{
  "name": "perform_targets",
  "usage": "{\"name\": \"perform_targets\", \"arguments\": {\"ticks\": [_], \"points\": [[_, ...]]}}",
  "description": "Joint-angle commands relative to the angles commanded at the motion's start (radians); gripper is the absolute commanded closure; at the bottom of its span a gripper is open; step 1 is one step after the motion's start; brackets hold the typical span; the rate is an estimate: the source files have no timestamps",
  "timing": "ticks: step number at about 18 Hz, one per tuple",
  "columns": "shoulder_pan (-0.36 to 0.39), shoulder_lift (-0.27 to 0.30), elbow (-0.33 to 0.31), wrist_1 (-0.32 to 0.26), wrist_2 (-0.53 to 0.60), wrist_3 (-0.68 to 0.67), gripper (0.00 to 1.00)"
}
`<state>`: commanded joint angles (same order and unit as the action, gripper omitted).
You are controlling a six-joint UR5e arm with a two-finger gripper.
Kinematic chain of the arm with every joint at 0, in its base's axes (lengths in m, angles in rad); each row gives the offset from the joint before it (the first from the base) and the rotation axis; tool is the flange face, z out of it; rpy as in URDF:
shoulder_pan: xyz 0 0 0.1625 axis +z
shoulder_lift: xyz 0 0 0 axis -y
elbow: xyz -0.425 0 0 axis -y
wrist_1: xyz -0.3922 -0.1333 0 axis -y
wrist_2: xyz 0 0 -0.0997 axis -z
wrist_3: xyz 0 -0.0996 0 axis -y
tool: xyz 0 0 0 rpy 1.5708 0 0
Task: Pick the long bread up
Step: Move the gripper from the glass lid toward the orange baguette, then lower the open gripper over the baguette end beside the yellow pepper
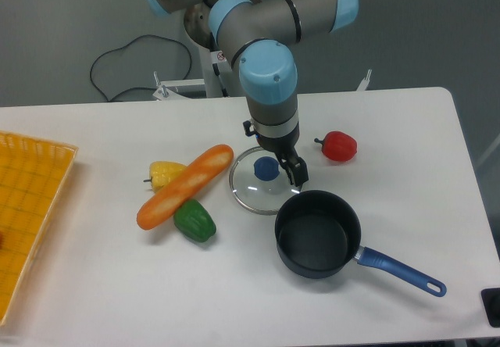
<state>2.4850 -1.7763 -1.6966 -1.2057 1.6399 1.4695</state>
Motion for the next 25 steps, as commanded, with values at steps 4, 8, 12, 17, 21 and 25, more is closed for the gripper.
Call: {"name": "perform_targets", "arguments": {"ticks": [4,8,12,17,21,25], "points": [[0.008,0.0,0.012,-0.002,-0.063,-0.034,0.0],[0.028,-0.002,0.012,0.006,-0.187,-0.193,0.0],[0.022,0.002,0.005,0.02,-0.232,-0.23,0.0],[-0.093,0.0,-0.034,0.023,-0.246,-0.36,0.0],[-0.178,0.0,-0.058,0.025,-0.249,-0.458,0.0],[-0.271,-0.031,-0.06,0.106,-0.266,-0.65,0.0]]}}
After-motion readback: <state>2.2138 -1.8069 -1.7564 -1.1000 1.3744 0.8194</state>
